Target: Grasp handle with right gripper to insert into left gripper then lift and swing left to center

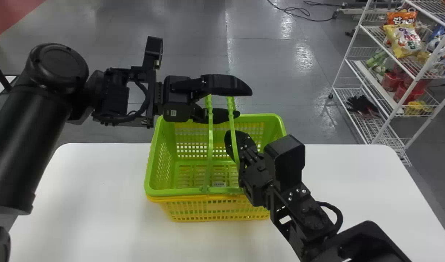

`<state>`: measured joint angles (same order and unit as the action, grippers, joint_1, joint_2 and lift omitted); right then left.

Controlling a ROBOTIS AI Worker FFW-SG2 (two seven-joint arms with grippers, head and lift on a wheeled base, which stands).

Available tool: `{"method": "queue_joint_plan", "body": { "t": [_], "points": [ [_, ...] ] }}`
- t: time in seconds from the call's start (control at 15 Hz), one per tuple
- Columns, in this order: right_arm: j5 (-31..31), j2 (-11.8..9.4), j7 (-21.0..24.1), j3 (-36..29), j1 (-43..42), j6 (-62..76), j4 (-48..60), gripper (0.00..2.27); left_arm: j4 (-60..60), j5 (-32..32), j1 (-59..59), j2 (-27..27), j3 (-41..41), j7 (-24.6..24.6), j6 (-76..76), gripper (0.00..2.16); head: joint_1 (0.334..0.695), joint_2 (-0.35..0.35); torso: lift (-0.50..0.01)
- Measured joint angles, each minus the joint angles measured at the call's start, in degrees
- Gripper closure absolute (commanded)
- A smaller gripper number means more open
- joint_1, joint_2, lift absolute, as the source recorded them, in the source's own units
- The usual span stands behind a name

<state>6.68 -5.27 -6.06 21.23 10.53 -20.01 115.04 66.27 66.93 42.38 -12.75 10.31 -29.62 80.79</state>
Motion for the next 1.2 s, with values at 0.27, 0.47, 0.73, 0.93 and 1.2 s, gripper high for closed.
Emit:
{"method": "queue_joint_plan", "body": {
  "t": [0.27, 0.47, 0.73, 0.93, 1.2],
  "points": [
    [0.06, 0.0, 1.15, -0.72, 0.22, -0.68, -0.05, 1.99, -2.46, 1.69, 0.05, 0.26, -0.1, -0.82, -1.1, 0.16, 0.683, -0.035, -0.093],
    [-0.65, -0.25, 1.51, -5.19, 3.1, 1.07, 1.96, 1.49, -2.8, 2.52, 0.24, 0.21, -0.33, -0.8, -1.33, 0.16, 0.675, -0.081, -0.093],
    [-3.89, -2.65, 0.07, -11.82, 9.3, 5.89, 7.05, 0.04, -2.81, 3.95, 0.66, -0.13, -0.49, -0.56, -1.12, 0.16, 0.662, -0.138, -0.093],
    [-5.89, -4.41, -0.1, -15.57, 13.63, 9.35, 8.88, 0.04, -2.82, 5.2, 1.18, -0.46, -0.47, -0.43, -0.88, 0.16, 0.661, -0.176, -0.093],
    [-8.45, -5.44, -0.09, -20.08, 18.35, 13.08, 9.45, 0.04, -4.01, 6.99, 2.73, -0.99, -0.52, -0.12, -0.28, 0.16, 0.661, -0.209, -0.093]
  ]
}}
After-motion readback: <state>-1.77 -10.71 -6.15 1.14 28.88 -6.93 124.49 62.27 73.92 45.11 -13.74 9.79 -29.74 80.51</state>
